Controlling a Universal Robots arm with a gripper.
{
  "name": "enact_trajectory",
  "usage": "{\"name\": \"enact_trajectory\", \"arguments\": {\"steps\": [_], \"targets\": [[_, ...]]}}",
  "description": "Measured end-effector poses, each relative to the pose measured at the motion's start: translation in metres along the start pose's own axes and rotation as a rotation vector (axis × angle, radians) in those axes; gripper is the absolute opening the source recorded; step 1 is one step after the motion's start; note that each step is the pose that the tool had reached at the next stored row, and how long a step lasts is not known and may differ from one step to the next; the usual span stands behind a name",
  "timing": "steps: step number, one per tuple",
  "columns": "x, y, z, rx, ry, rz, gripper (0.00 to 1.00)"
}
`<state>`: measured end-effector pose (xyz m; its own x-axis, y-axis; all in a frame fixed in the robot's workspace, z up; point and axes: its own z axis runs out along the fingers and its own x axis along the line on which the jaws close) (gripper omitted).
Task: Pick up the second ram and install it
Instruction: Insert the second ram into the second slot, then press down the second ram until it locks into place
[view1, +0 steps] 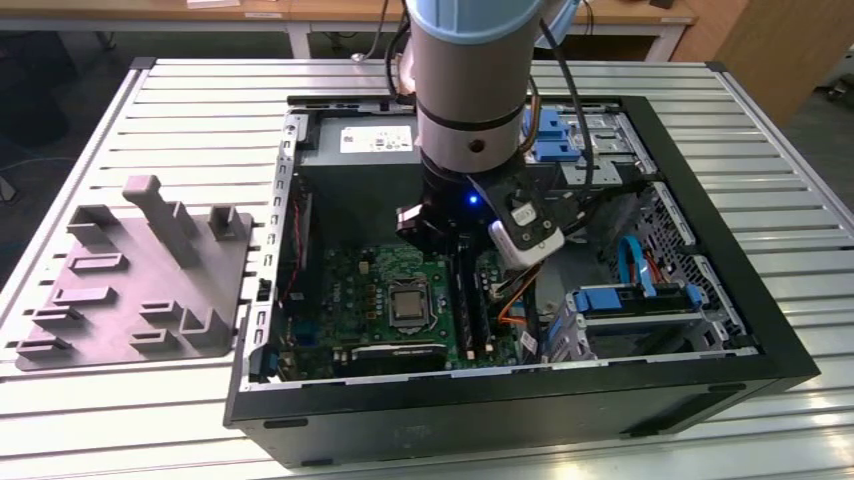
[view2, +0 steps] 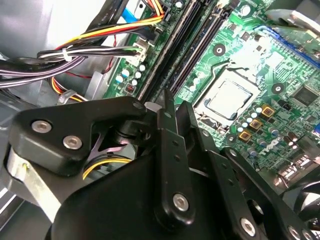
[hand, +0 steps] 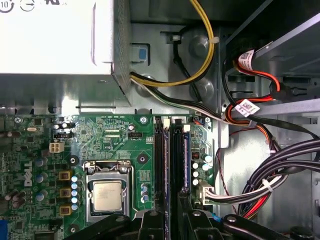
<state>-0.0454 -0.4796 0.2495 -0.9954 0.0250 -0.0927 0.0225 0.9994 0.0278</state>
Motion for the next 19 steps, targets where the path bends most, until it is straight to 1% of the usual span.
{"name": "enact_trajectory", "arguments": {"steps": [4, 5, 6, 7, 8, 9, 19], "targets": [[0.0, 0.0, -0.0002, 0.0001, 0.0001, 0.0, 0.25], [0.0, 0.0, -0.0002, 0.0002, 0.0001, 0.0, 0.23], [0.0, 0.0, -0.0003, 0.0001, 0.0001, 0.0, 0.17], [0.0, 0.0, -0.0003, 0.0002, 0.0001, 0.0, 0.17], [0.0, 0.0, -0.0003, 0.0001, 0.0001, 0.0, 0.11], [0.0, 0.0, -0.0004, 0.0001, 0.0001, 0.0, 0.1], [-0.0001, 0.0, -0.0016, 0.0001, 0.0001, 0.0, 0.1]]}}
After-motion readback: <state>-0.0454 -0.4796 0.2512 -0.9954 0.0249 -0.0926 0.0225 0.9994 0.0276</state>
